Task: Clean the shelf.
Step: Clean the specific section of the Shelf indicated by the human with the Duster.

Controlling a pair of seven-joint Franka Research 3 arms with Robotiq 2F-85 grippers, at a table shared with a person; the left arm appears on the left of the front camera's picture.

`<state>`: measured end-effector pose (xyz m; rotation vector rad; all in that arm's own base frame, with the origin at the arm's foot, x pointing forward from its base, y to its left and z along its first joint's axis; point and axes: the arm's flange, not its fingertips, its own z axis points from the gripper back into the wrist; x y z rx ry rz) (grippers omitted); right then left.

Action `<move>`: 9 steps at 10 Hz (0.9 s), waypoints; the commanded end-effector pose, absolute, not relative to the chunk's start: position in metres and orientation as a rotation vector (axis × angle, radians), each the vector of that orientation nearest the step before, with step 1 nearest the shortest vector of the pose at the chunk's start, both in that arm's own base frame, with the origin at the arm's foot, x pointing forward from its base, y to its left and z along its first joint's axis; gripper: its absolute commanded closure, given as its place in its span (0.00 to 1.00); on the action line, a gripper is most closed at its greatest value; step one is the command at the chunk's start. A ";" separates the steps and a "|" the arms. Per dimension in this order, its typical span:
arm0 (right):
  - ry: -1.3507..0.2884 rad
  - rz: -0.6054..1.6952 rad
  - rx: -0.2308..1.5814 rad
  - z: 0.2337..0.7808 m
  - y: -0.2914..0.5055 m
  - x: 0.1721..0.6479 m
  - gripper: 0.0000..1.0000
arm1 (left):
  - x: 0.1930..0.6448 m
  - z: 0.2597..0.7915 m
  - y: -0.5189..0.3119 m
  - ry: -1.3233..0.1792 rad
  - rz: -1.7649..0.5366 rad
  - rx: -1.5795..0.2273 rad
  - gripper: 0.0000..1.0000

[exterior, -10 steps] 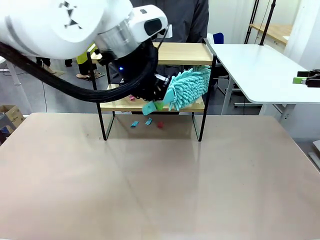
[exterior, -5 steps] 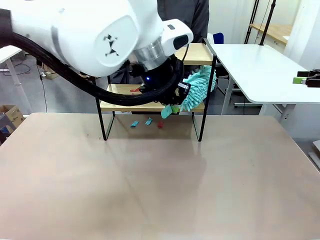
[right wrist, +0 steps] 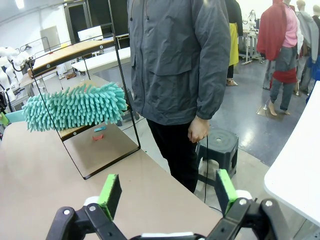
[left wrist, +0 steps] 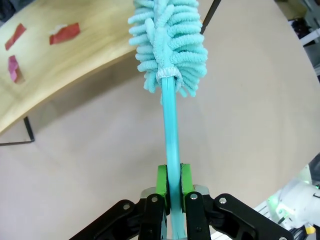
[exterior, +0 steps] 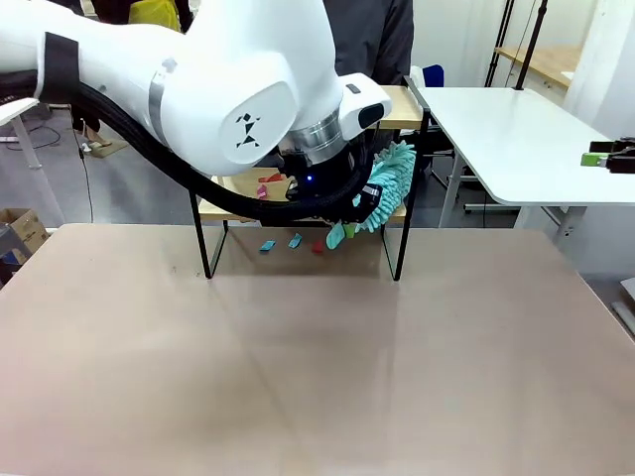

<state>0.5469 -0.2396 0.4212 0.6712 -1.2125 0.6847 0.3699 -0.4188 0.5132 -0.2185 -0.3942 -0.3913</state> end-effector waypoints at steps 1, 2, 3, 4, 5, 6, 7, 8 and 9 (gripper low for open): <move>-1.211 0.689 0.665 0.423 -0.238 0.548 0.00 | 0.372 0.512 -0.425 -0.364 -0.359 -0.224 0.87; -1.211 0.689 0.665 0.423 -0.238 0.548 0.00 | 0.370 0.513 -0.419 -0.394 -0.391 -0.219 0.87; -1.211 0.689 0.665 0.423 -0.238 0.548 0.00 | 0.370 0.513 -0.419 -0.394 -0.391 -0.219 0.87; -1.211 0.689 0.665 0.423 -0.238 0.548 0.00 | 0.371 0.508 -0.420 -0.380 -0.386 -0.221 0.87; -1.211 0.689 0.665 0.423 -0.238 0.548 0.00 | 0.364 0.515 -0.397 -0.384 -0.368 -0.179 0.87; -1.211 0.689 0.665 0.423 -0.238 0.548 0.00 | 0.360 0.514 -0.383 -0.381 -0.329 -0.141 0.87; -1.211 0.689 0.665 0.423 -0.238 0.548 0.00 | 0.360 0.511 -0.378 -0.379 -0.308 -0.126 0.87; -1.211 0.689 0.665 0.423 -0.238 0.548 0.00 | 0.357 0.504 -0.375 -0.375 -0.290 -0.121 0.87; -1.211 0.689 0.665 0.423 -0.238 0.548 0.00 | 0.358 0.501 -0.370 -0.369 -0.274 -0.129 0.87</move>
